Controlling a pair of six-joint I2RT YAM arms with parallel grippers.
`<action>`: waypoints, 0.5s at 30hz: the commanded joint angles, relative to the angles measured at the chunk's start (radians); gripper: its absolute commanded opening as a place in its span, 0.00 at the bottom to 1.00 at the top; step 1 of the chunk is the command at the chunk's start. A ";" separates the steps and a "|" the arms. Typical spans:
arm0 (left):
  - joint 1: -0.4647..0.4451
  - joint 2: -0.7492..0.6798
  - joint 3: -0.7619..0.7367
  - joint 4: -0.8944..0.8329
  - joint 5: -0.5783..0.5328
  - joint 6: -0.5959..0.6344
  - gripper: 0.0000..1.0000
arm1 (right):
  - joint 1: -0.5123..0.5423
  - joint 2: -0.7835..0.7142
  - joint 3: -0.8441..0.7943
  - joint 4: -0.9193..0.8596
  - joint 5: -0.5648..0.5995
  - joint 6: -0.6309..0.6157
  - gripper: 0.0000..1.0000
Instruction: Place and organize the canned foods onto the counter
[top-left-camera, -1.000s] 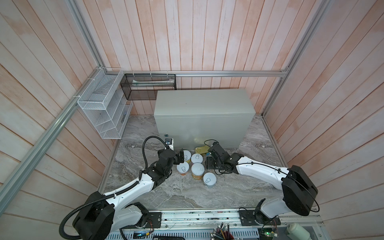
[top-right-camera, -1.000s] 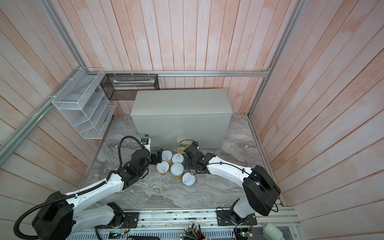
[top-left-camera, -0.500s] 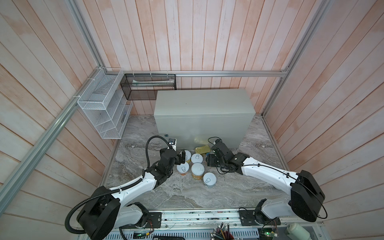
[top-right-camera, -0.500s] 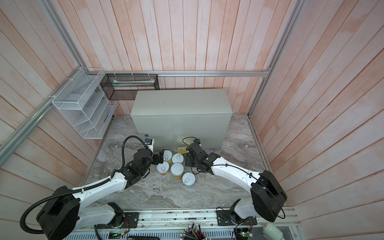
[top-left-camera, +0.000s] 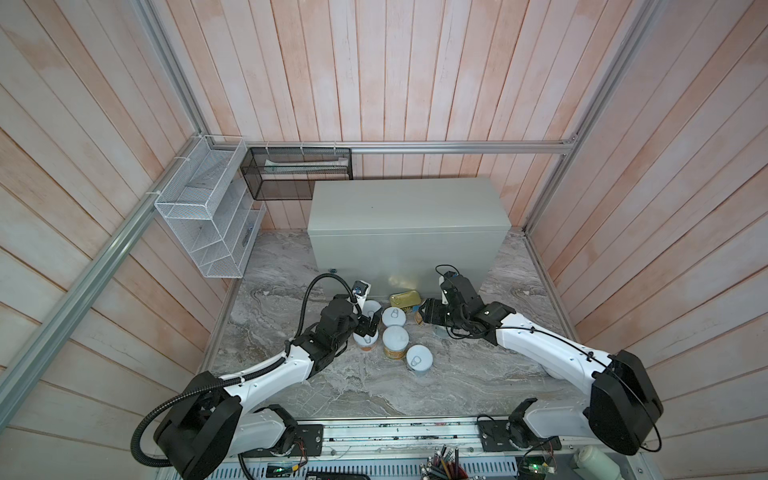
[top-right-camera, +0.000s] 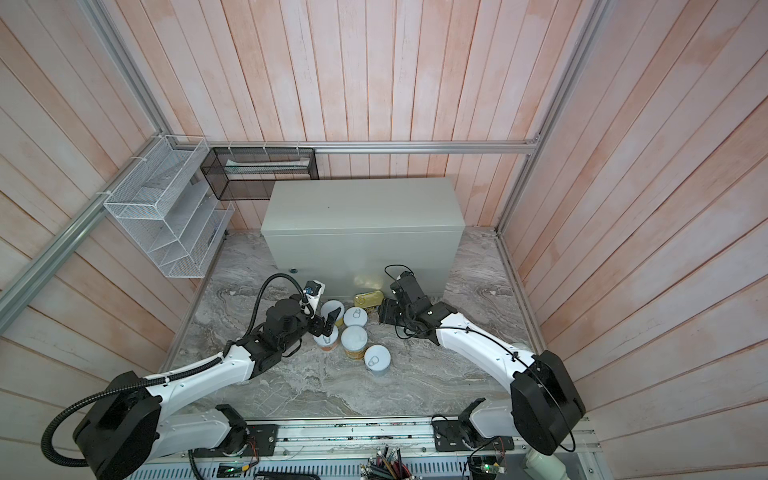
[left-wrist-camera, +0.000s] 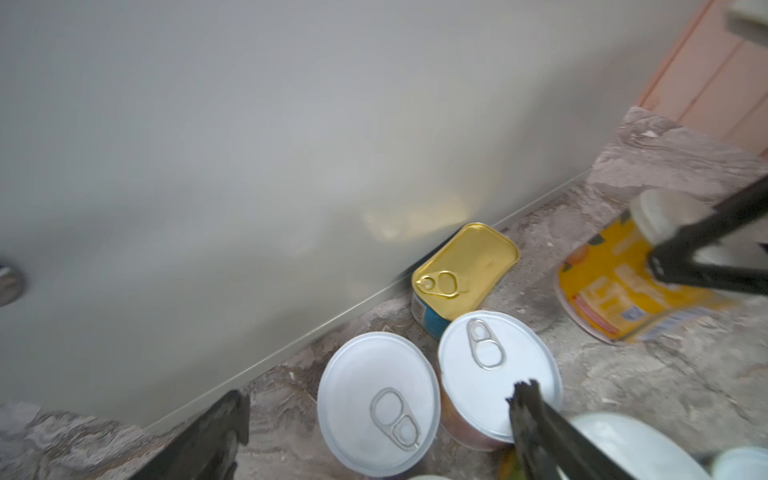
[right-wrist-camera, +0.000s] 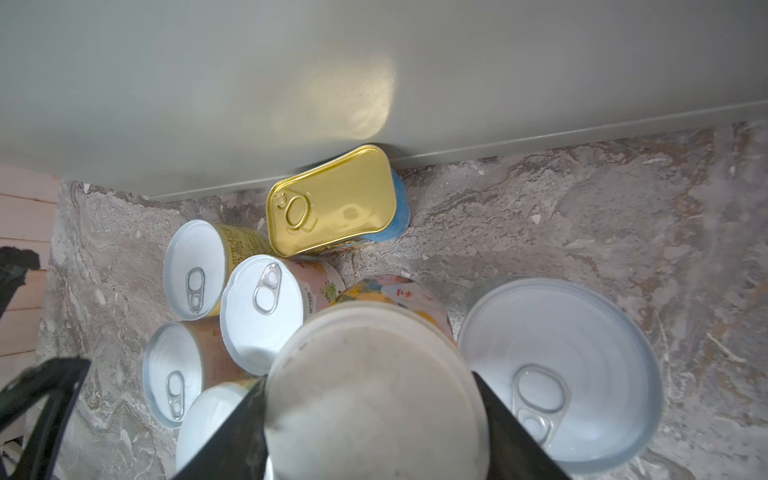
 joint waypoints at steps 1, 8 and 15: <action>-0.004 -0.018 -0.020 0.039 0.128 0.035 1.00 | -0.030 -0.028 0.042 0.006 -0.057 -0.054 0.46; -0.006 -0.025 -0.033 0.111 0.321 0.002 1.00 | -0.055 -0.023 0.126 -0.060 -0.117 -0.126 0.46; -0.026 -0.010 -0.041 0.177 0.390 -0.022 1.00 | -0.058 -0.048 0.150 -0.060 -0.181 -0.138 0.45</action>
